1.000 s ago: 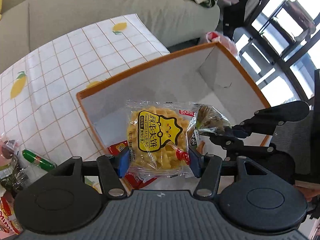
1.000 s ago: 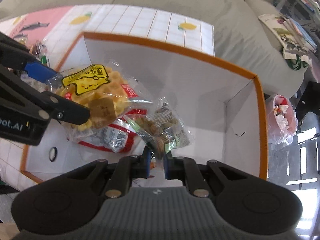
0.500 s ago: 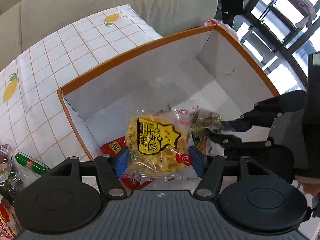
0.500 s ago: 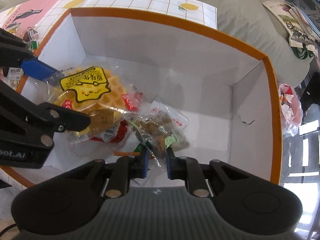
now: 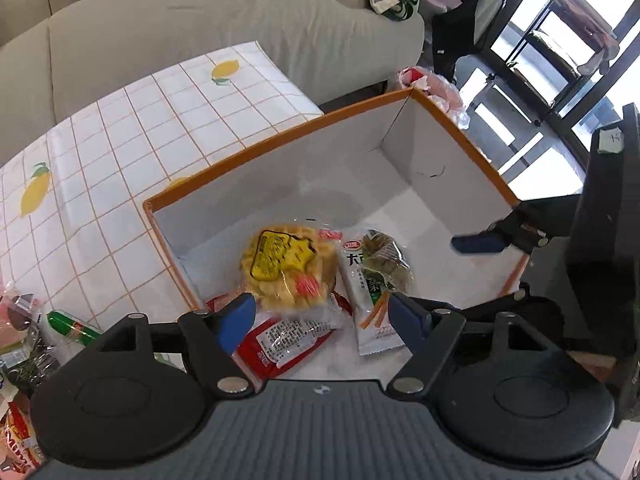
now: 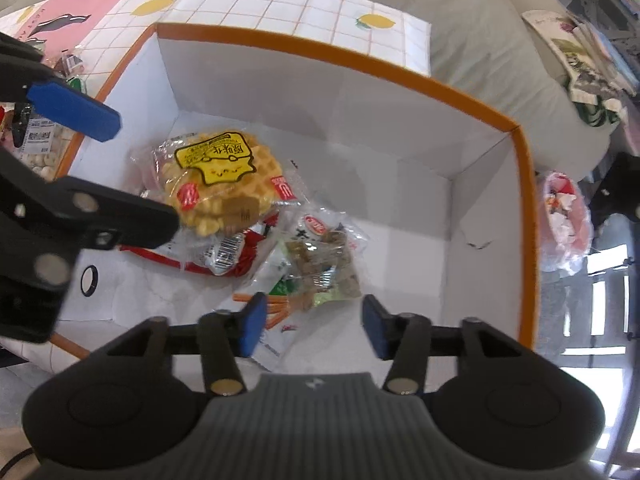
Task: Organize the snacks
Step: 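Withdraw both open tools from the box back toward the remaining snacks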
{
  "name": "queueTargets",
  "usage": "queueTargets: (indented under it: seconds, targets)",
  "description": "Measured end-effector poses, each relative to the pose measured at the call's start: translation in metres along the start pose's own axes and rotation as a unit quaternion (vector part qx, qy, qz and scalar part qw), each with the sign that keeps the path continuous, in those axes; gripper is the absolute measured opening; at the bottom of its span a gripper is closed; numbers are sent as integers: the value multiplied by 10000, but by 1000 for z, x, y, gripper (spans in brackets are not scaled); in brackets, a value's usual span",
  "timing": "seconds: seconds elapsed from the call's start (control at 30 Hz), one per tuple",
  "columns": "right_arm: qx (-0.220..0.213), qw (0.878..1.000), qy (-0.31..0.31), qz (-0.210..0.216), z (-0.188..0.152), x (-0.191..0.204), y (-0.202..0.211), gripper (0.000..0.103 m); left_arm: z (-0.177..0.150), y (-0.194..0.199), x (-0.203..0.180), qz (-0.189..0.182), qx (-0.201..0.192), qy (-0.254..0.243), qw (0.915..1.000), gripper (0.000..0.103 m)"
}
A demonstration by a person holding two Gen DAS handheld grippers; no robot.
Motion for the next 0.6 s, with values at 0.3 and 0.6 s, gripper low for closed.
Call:
queueTargets:
  seconds: [0.3, 0.6]
  targets:
    - [-612, 9957, -669, -210, -8, 7, 67, 76, -16, 56, 5, 91, -544, -30, 9985, 88]
    - [-1635, 9775, -1301, 291, -22, 69, 124, 80, -54, 118, 31, 466, -1340, 143, 9898, 88]
Point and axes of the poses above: each gripper's, at about its wrist camera, not at the fingertips, and y roughly against the way its jaws point, x to its left, z to its top, the point moved 5 cm from there along -y, roughly the way its jaws point, and after that the axes turned 3 degrees about -y, right-handed, at the moved point
